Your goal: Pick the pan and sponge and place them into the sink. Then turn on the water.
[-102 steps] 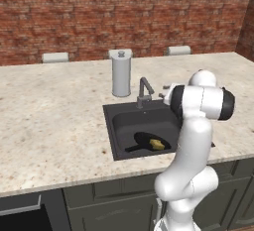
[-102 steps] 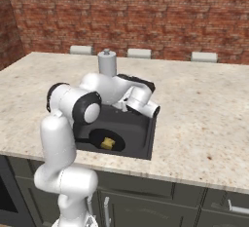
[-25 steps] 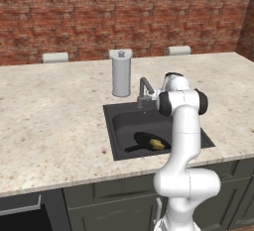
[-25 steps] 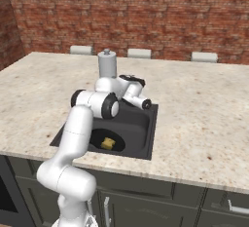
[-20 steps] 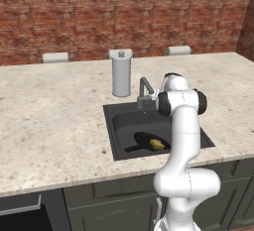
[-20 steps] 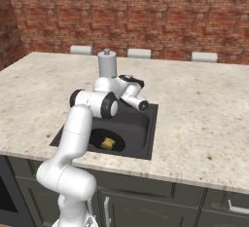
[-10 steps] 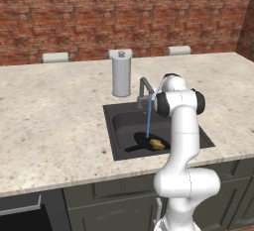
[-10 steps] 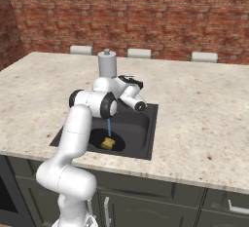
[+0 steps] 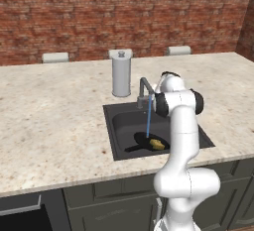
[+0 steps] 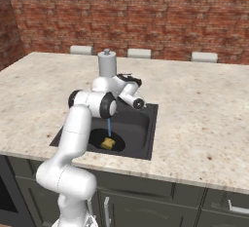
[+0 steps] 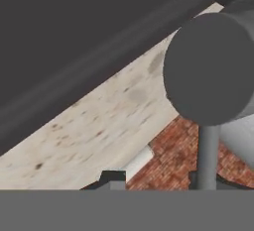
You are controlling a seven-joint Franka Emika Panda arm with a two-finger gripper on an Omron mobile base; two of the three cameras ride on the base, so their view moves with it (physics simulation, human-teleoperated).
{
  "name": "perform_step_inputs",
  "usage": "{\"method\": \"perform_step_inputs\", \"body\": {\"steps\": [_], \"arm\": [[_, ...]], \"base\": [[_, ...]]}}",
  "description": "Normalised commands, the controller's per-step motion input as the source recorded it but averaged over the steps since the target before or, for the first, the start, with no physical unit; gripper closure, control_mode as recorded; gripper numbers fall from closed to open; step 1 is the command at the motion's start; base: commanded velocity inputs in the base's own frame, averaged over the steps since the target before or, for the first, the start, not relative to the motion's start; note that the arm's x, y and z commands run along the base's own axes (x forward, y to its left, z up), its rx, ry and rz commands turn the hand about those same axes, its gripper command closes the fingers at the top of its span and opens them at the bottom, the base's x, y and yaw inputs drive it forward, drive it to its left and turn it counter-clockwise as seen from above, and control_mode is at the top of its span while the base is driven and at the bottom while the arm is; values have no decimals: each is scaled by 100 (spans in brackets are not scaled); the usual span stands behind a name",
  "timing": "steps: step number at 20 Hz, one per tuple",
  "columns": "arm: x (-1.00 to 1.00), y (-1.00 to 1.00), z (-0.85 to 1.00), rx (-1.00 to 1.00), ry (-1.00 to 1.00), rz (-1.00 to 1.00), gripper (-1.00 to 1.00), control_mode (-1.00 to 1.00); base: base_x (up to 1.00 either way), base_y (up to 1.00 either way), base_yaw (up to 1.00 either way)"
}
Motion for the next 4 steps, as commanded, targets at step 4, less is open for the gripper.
{"method": "perform_step_inputs", "body": {"steps": [4], "arm": [[-11,-36,0,4,0,-9,100,-100]], "base": [[0,0,0]]}}
